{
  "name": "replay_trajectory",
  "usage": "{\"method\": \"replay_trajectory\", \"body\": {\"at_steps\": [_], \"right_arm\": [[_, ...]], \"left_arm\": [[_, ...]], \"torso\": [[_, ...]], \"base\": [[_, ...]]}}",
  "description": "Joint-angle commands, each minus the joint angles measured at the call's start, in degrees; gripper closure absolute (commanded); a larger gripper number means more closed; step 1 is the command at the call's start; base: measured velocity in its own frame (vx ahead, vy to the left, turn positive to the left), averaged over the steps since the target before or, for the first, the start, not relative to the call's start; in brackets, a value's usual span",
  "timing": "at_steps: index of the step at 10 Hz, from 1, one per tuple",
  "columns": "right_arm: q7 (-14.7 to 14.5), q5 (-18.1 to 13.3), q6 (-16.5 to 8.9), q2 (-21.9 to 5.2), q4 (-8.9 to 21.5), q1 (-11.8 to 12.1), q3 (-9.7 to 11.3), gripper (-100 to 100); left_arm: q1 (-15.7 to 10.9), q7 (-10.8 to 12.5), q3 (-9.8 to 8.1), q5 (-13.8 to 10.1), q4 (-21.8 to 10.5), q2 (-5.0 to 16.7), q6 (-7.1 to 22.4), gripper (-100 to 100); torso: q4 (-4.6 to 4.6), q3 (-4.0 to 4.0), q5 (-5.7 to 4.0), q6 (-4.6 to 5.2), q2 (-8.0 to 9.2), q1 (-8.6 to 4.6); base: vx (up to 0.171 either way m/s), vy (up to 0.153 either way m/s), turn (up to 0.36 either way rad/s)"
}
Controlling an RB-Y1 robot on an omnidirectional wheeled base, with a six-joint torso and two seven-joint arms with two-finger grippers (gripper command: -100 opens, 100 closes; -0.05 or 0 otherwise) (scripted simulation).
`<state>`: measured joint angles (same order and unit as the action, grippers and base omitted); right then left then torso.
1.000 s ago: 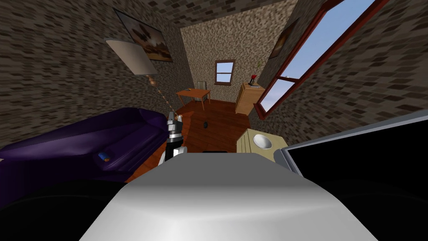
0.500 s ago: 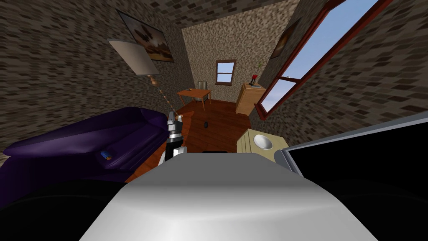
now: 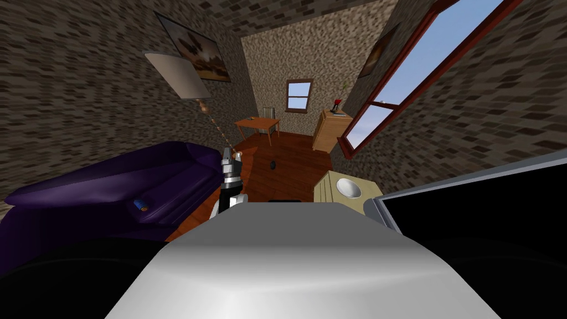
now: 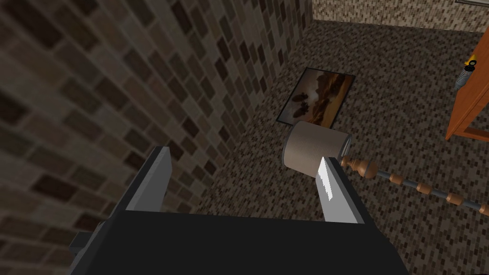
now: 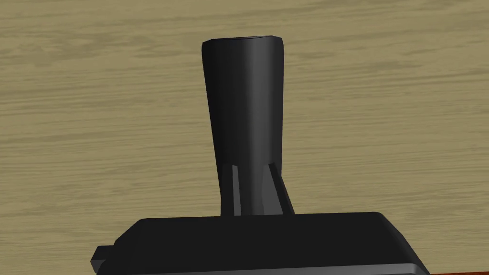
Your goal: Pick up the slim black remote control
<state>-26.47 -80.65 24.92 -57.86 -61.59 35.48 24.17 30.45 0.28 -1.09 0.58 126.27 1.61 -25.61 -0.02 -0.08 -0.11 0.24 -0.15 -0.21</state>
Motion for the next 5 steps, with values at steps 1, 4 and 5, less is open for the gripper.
{"method": "replay_trajectory", "body": {"at_steps": [1,4,5], "right_arm": [[0.3,0.42,1.23,-1.76,-1.27,0.63,-0.81,100],[0.26,0.77,1.98,-2.54,-1.85,0.82,-1.29,100],[0.07,0.87,2.28,-2.63,-1.86,0.83,-1.41,0]], "left_arm": [[0.0,0.0,0.0,0.0,0.0,0.0,0.0,0],[0.0,0.0,0.0,0.0,0.0,0.0,0.0,0],[0.0,0.0,0.0,0.0,0.0,0.0,0.0,0]], "torso": [[0.0,0.0,0.0,0.0,0.0,0.0],[-0.01,-0.02,0.19,0.02,-0.03,0.01],[-0.01,-0.01,0.2,0.03,-0.01,0.03]], "base": [[0.006,-0.01,-0.021],[0.005,0.003,-0.032],[0.0,0.0,0.0]]}}
